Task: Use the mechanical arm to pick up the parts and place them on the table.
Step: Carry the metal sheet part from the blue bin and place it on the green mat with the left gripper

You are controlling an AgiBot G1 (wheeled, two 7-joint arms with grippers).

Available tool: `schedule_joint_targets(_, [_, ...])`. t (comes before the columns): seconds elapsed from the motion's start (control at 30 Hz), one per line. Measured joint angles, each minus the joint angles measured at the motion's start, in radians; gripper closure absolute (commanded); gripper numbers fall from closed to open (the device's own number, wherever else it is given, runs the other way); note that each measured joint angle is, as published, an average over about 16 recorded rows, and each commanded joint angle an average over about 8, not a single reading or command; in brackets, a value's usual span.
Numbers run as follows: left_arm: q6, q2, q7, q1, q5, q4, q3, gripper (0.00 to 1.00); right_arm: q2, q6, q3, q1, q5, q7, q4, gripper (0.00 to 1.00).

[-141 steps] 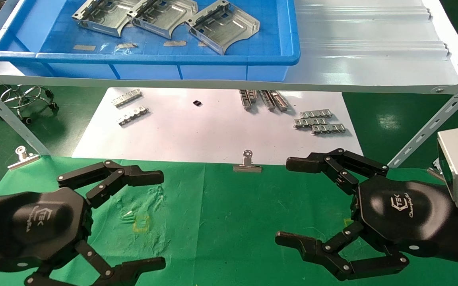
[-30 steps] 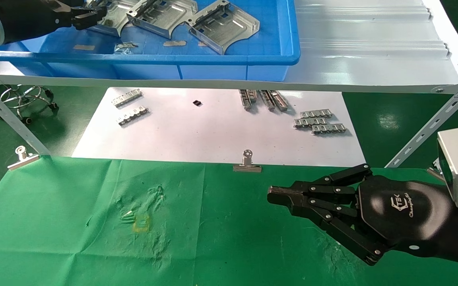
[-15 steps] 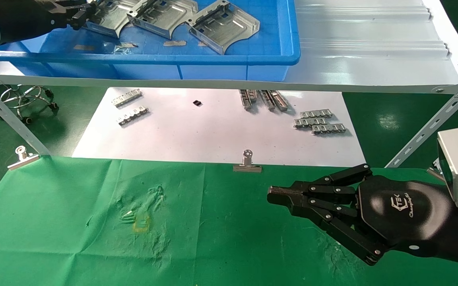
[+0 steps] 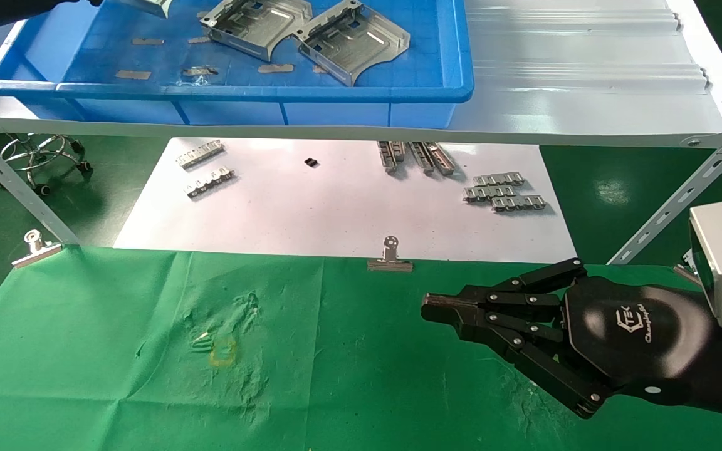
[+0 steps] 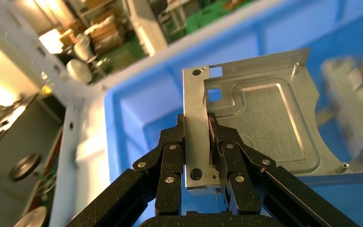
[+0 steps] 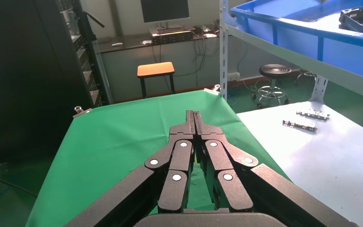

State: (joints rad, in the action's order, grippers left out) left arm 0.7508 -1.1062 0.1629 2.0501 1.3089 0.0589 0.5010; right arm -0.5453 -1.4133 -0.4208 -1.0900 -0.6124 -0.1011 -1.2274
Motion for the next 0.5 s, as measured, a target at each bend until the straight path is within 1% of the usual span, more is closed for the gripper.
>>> schedule_joint_targets(0.1, [0.059,0.016,0.018,-0.004,-0.022,0.008,-0.014,1.0,0.0,0.0,0.0,0.0,0.0,0.0,0.0,1.0])
schedule_joint_targets(0.2, [0.147,0.038,0.034,-0.011,-0.047,0.015,-0.03,1.0,0.0,0.0,0.0,0.0,0.0,0.0,0.0,1.0])
schedule_joint_targets(0.5, [0.488,0.124,0.119,-0.049,-0.116,0.051,-0.069,1.0,0.0,0.0,0.0,0.0,0.0,0.0,0.0,1.0])
